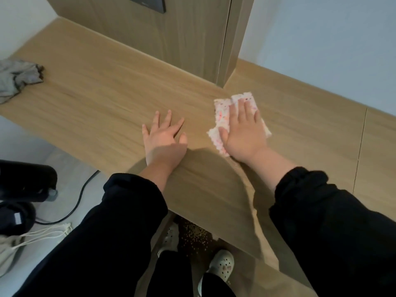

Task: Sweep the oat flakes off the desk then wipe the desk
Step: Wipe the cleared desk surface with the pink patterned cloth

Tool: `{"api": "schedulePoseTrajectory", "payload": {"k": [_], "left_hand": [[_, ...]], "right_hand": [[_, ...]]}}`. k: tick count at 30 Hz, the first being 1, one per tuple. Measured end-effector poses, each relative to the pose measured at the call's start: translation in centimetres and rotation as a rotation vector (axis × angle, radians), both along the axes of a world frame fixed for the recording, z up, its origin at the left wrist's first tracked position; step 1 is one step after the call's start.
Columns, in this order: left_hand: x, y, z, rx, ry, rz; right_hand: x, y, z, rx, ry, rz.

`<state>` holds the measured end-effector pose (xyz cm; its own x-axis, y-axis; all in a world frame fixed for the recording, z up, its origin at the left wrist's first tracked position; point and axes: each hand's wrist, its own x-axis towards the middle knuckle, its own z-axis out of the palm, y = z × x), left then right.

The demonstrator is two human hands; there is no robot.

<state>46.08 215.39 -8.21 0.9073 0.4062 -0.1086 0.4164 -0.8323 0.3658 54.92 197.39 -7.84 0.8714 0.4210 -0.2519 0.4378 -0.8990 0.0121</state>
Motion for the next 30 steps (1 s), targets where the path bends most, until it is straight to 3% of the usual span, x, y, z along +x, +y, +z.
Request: {"api": "schedulePoseTrajectory", "payload": {"k": [4, 7, 10, 12, 14, 16, 20, 22, 24, 27, 30], "left_hand": [[-1.4, 1.2, 0.2, -0.091, -0.037, -0.121], [-4.0, 1.4, 0.0, 0.079, 0.055, -0.244], [-5.5, 0.4, -0.6, 0.291, 0.164, -0.165], [-5.5, -0.1, -0.8, 0.322, 0.202, -0.046], [-5.5, -0.1, -1.0, 0.309, 0.202, -0.003], [-5.5, 0.0, -1.0, 0.288, 0.179, -0.008], [-5.3, 0.2, -0.8, 0.275, 0.188, -0.016], [-5.3, 0.2, -0.7, 0.264, 0.188, -0.017], [-5.3, 0.2, -0.6, 0.249, 0.182, -0.013], [-5.3, 0.1, -0.6, 0.242, 0.197, -0.019], [-5.1, 0.2, -0.5, 0.236, 0.208, -0.041]], "right_hand": [[-8.8, -1.4, 0.9, 0.114, 0.047, 0.375], [-9.7, -6.3, 0.6, 0.117, 0.058, 0.480], [-4.1, -9.0, -0.3, 0.044, -0.042, 0.188], [-0.5, -8.4, -0.5, 0.037, -0.034, -0.154], [0.3, -5.8, -0.4, 0.024, -0.002, -0.276], [-1.9, -3.0, -0.3, 0.031, -0.008, -0.132], [-10.4, -3.4, 0.6, 0.141, 0.095, 0.470], [-10.2, -6.1, 0.6, 0.151, 0.081, 0.557], [-6.2, -7.7, -0.2, 0.085, -0.017, 0.348], [0.3, -6.0, 0.1, 0.055, 0.016, -0.210], [0.2, -1.0, -0.1, 0.053, 0.053, -0.192]]}}
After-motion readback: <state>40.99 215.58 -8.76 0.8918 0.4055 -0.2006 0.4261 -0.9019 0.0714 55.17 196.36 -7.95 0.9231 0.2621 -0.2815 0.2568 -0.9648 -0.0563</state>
